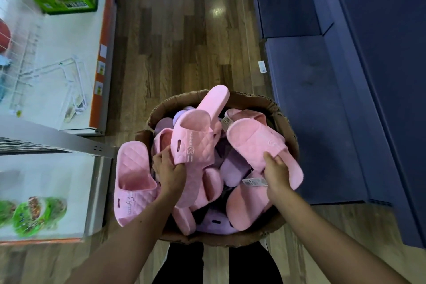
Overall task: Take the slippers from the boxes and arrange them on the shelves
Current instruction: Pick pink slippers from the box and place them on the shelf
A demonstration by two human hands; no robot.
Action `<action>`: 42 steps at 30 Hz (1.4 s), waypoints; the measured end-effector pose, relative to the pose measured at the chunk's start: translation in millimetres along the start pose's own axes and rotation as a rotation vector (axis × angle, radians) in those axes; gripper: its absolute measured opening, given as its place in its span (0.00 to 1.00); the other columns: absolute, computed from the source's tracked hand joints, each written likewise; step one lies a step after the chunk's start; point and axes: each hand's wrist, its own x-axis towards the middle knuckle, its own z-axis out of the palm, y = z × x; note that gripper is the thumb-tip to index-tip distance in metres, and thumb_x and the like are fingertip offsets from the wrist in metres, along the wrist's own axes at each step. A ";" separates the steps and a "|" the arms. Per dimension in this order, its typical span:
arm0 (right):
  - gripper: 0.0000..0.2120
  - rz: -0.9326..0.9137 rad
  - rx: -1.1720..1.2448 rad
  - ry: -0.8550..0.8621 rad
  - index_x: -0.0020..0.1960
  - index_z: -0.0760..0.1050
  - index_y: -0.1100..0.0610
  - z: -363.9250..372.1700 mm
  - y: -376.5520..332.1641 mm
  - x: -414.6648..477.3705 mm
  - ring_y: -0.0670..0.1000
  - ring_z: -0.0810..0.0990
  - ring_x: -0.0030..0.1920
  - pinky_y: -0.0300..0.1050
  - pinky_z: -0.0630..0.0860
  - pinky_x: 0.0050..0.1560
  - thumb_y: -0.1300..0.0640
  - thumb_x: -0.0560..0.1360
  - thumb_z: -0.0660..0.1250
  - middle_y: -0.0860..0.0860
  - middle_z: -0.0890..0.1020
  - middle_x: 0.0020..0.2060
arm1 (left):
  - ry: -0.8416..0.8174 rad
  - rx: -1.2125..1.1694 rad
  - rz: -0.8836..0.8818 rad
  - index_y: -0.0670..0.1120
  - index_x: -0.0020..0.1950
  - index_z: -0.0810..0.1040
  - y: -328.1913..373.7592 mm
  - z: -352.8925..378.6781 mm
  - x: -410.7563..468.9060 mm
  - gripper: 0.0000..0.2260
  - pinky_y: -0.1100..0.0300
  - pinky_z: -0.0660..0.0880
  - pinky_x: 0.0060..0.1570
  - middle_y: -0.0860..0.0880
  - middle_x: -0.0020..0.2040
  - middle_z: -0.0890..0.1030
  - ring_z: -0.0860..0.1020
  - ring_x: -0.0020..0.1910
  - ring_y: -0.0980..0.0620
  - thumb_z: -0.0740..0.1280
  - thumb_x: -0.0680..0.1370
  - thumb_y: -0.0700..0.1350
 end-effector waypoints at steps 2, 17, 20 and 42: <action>0.13 0.022 -0.173 0.061 0.59 0.73 0.63 0.8 10.7 1.9 0.57 0.74 0.45 0.47 0.69 0.46 0.60 0.77 0.59 0.59 0.76 0.45 | 0.019 -0.026 0.021 0.46 0.66 0.68 -0.3 -7.1 -2.5 0.26 0.45 0.60 0.68 0.43 0.64 0.66 0.64 0.65 0.42 0.55 0.67 0.48; 0.17 -0.711 -0.977 -0.802 0.55 0.77 0.59 167.5 60.2 -90.1 0.57 0.78 0.53 0.49 0.74 0.55 0.55 0.70 0.60 0.57 0.81 0.52 | 0.473 -0.164 -0.092 0.46 0.67 0.72 -83.9 -161.6 14.2 0.23 0.47 0.64 0.67 0.39 0.61 0.74 0.70 0.62 0.41 0.57 0.73 0.49; 0.26 -0.750 -1.143 -0.834 0.69 0.66 0.55 189.1 82.8 -97.0 0.57 0.73 0.64 0.45 0.68 0.64 0.51 0.72 0.57 0.55 0.75 0.63 | 0.511 -0.154 -0.133 0.48 0.67 0.72 -108.6 -190.1 17.1 0.26 0.45 0.60 0.69 0.41 0.63 0.73 0.68 0.64 0.42 0.56 0.70 0.51; 0.17 -0.275 -0.586 -0.244 0.60 0.73 0.61 210.7 17.9 -136.9 0.62 0.73 0.59 0.51 0.67 0.59 0.52 0.80 0.54 0.61 0.77 0.58 | 0.534 -0.381 -0.403 0.51 0.68 0.72 -95.3 -209.1 31.5 0.18 0.47 0.63 0.68 0.41 0.69 0.68 0.67 0.67 0.37 0.58 0.80 0.53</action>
